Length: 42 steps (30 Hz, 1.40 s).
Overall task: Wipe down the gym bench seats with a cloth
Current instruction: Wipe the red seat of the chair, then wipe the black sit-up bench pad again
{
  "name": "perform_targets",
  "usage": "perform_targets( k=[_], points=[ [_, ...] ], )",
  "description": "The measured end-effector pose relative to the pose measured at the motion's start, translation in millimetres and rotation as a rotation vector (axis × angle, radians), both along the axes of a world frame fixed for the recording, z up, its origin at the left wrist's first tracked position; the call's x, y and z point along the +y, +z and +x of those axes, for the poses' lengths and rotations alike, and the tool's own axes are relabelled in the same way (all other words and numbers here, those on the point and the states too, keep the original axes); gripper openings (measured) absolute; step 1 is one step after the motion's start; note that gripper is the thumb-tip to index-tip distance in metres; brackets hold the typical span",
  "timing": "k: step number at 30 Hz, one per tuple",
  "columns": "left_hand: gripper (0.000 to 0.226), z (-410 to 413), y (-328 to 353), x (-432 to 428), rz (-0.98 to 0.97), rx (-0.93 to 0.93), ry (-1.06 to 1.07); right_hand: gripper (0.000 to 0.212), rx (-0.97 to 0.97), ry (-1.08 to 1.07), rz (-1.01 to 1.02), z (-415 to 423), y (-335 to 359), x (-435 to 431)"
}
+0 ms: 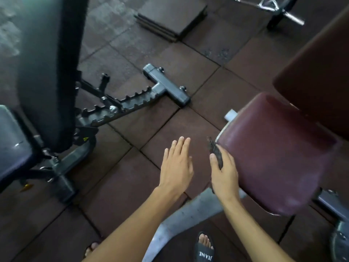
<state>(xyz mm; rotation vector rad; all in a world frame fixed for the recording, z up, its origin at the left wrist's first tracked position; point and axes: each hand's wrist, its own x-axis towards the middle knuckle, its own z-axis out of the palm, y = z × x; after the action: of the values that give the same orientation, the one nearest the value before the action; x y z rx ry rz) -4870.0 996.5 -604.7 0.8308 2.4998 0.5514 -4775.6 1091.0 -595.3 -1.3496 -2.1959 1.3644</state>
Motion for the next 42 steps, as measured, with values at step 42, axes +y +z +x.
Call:
perform_targets(
  k=[42],
  points=[
    [0.047, -340.2, -100.1, -646.6, -0.217, 0.359, 0.814, 0.052, 0.114, 1.538, 0.891, -406.9, -129.6, -530.1]
  ],
)
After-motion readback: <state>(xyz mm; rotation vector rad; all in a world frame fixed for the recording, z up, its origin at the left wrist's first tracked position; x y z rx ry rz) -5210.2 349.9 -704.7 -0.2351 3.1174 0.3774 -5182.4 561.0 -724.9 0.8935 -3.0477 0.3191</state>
